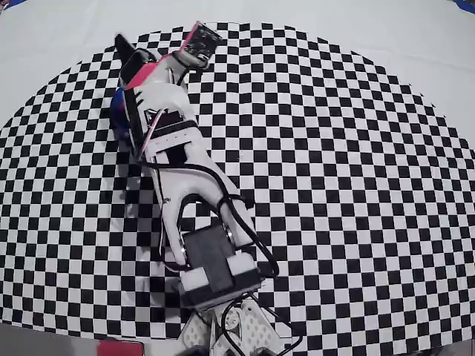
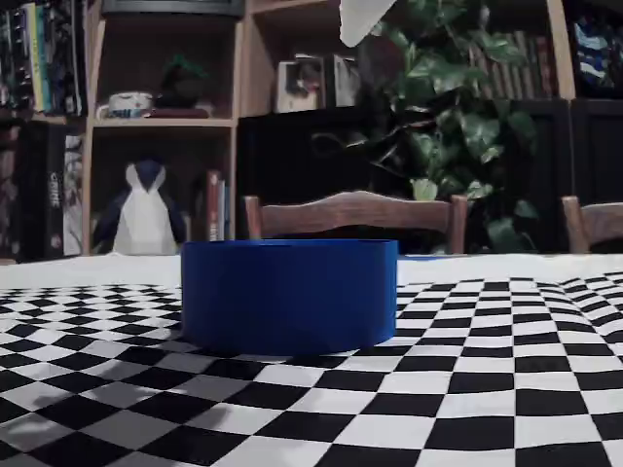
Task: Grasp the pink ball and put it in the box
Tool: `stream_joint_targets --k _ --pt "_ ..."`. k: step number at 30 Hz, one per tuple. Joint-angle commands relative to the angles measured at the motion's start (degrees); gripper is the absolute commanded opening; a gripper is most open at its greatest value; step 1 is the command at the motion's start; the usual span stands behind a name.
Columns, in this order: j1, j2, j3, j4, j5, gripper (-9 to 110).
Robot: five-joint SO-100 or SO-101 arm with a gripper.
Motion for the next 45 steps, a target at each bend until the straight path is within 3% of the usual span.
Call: stream_joint_targets --k 1,6,14,20,30,45 --pt "3.08 9.32 2.9 -0.18 9.67 1" --pt "8.17 19.95 8.79 4.75 22.15 0" --pt "14.15 44.38 23.47 23.55 31.73 0" --pt "16.26 64.6 39.29 31.82 32.43 0" --pt "16.96 76.11 58.18 32.61 30.94 0" --pt "14.06 85.25 58.97 51.94 30.85 1"
